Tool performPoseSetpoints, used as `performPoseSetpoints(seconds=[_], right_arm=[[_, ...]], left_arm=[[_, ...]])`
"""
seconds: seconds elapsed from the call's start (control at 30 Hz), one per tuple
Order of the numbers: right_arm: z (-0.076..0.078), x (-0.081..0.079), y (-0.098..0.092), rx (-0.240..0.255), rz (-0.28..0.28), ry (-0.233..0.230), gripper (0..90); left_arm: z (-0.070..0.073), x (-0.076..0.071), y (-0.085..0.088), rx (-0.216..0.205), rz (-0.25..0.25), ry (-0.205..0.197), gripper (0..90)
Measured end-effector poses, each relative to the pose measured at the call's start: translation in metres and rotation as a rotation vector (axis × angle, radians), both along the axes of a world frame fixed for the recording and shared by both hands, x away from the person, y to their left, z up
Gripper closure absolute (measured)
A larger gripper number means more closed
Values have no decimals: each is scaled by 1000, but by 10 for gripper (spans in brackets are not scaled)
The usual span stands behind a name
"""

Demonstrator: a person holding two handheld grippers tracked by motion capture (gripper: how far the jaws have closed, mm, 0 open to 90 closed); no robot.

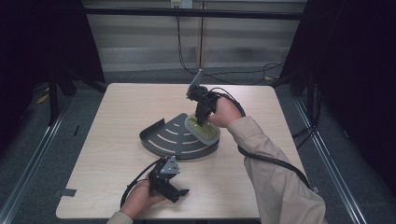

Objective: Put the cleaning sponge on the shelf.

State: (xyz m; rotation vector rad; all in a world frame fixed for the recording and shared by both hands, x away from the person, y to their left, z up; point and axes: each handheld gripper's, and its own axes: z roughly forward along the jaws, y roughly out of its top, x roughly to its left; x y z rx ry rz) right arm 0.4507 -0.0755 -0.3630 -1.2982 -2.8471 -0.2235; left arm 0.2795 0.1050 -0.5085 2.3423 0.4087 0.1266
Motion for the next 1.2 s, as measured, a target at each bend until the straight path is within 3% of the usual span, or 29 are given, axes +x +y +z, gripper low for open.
performPoseSetpoints(seconds=[0.7,1.2], right_arm=[[-23,1,10,5,3,18,718],[-25,4,7,30,-11,6,719]], left_arm=[[0,0,0,-4,4,2,0],[0,0,0,-4,0,2,0]])
